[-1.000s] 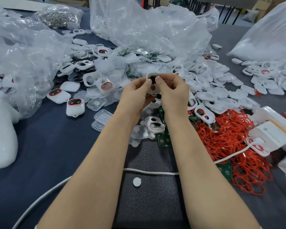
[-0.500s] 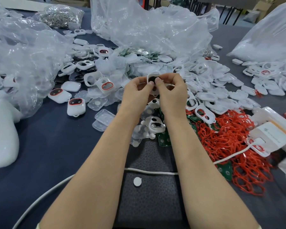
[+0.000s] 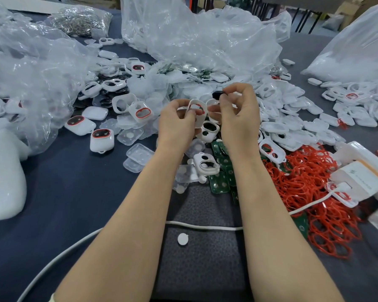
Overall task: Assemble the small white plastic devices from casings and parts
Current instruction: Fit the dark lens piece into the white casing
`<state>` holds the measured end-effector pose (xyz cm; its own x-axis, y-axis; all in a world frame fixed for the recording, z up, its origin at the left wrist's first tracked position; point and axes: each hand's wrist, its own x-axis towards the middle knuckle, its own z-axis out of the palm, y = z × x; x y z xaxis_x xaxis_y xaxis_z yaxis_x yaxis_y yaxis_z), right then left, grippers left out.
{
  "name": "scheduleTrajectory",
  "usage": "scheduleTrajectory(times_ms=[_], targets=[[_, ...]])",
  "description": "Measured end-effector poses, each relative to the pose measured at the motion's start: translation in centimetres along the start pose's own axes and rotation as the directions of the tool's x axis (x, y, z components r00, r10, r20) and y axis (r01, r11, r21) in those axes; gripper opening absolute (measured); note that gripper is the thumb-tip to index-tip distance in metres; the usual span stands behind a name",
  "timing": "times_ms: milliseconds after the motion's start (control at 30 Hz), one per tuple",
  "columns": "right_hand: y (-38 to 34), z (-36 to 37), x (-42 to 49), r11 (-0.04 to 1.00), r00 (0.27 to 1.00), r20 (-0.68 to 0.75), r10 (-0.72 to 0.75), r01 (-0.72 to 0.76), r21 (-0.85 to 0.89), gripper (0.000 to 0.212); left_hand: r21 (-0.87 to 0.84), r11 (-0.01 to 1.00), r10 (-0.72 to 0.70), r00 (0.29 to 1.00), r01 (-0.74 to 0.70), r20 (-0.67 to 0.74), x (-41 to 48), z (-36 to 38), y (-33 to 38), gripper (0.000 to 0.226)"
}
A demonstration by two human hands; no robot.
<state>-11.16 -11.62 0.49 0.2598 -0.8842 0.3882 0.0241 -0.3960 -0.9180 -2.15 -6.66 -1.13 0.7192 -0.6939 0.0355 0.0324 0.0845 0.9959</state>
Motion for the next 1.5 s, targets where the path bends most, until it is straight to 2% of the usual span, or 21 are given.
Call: scheduleTrajectory(times_ms=[100,233,400,567,700,767,833,967,1067,1167,1233,1300,1400,1500], targets=[[0.0,-0.2,0.1,1.0,0.999,0.048,0.006,-0.006,0.0,0.023,0.035,0.999,0.021,1.0,-0.02,-0.011,-0.1,0.0,0.0,0.013],[0.4,-0.3,0.3,0.977,0.987,0.154,-0.047,0.077,-0.201,0.023,0.086,0.996,0.029,1.0,-0.029,-0.008,0.0,0.0,-0.2,0.015],[0.9,0.0,0.0,0.944,0.984,0.146,-0.1,0.14,-0.299,0.008,0.075,0.995,0.062,0.998,-0.064,0.03,0.0,0.0,-0.2,0.015],[1.3,0.1,0.1,0.943,0.99,0.119,-0.08,0.114,-0.314,0.009,0.092,0.991,0.09,0.992,-0.098,0.087,-0.1,0.2,-0.1,0.018],[1.5,0.0,0.2,0.971,0.996,0.087,-0.013,0.033,-0.236,0.014,0.093,0.989,0.106,0.991,-0.113,0.076,-0.2,0.0,0.1,0.021],[1.5,-0.2,0.4,0.983,0.988,0.131,0.081,-0.057,-0.177,0.012,0.084,0.99,0.109,0.991,-0.116,0.084,-0.3,-0.1,0.2,0.02],[1.3,-0.5,0.8,0.982,0.963,0.192,0.189,-0.185,-0.038,0.004,0.053,0.993,0.097,0.989,-0.104,0.114,-0.3,-0.2,0.4,0.017],[1.0,-1.0,1.1,0.868,0.888,0.299,0.348,-0.426,0.255,0.008,-0.032,0.998,0.065,0.986,-0.061,0.153,-0.6,-0.2,0.7,0.007],[0.7,-0.9,1.0,0.782,0.832,0.37,0.413,-0.532,0.323,0.012,-0.046,0.998,0.051,0.991,-0.046,0.122,-0.6,0.0,0.6,0.005],[0.6,-1.0,1.0,0.741,0.814,0.383,0.436,-0.566,0.361,0.013,-0.114,0.993,-0.024,0.992,0.038,0.122,-0.5,0.1,0.6,0.008],[0.5,-1.0,1.0,0.737,0.81,0.395,0.434,-0.571,0.361,0.014,-0.197,0.976,-0.068,0.987,0.097,0.149,-0.5,0.1,0.7,0.013],[0.6,-1.0,1.0,0.773,0.82,0.394,0.416,-0.547,0.321,0.012,-0.207,0.973,-0.067,0.985,0.101,0.162,-0.6,0.0,0.7,0.013],[1.0,-1.0,0.9,0.887,0.875,0.346,0.339,-0.42,0.192,0.009,-0.092,0.995,-0.026,0.994,0.036,0.107,-0.6,0.1,0.5,0.009],[1.3,-0.6,0.8,0.976,0.947,0.24,0.213,-0.22,0.001,0.007,0.063,0.997,0.046,0.998,-0.049,0.051,-0.6,0.3,0.5,0.01]])
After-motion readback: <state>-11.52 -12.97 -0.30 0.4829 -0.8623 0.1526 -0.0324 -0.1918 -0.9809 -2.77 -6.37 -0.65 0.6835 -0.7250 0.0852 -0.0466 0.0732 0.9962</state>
